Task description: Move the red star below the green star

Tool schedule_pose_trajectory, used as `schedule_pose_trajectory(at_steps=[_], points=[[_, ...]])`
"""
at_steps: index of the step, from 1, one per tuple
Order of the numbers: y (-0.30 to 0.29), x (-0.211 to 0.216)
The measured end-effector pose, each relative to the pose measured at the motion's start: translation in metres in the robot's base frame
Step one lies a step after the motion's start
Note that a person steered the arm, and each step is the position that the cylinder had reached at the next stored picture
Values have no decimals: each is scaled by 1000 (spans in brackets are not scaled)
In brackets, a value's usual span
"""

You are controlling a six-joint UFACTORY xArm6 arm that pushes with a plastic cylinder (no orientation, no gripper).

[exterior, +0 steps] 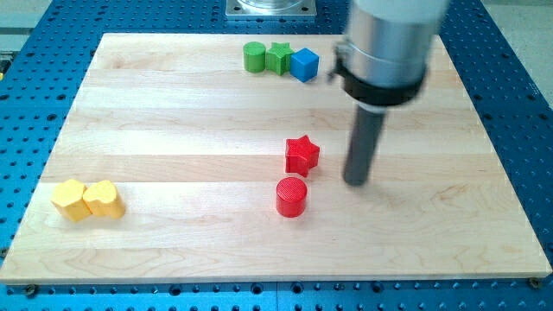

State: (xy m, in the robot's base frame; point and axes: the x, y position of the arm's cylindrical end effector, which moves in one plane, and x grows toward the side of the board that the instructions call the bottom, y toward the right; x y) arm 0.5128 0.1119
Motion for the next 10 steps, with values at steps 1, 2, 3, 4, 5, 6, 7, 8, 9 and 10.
schedule_pose_trajectory(at_steps=[1,2,3,4,5,6,7,8,9,10], points=[[-65,-20],[-95,-49],[-89,-51],[-116,-106],[-116,-110],[-133,-68],[-168,-104],[-123,-161],[-111,-166],[-104,-160]])
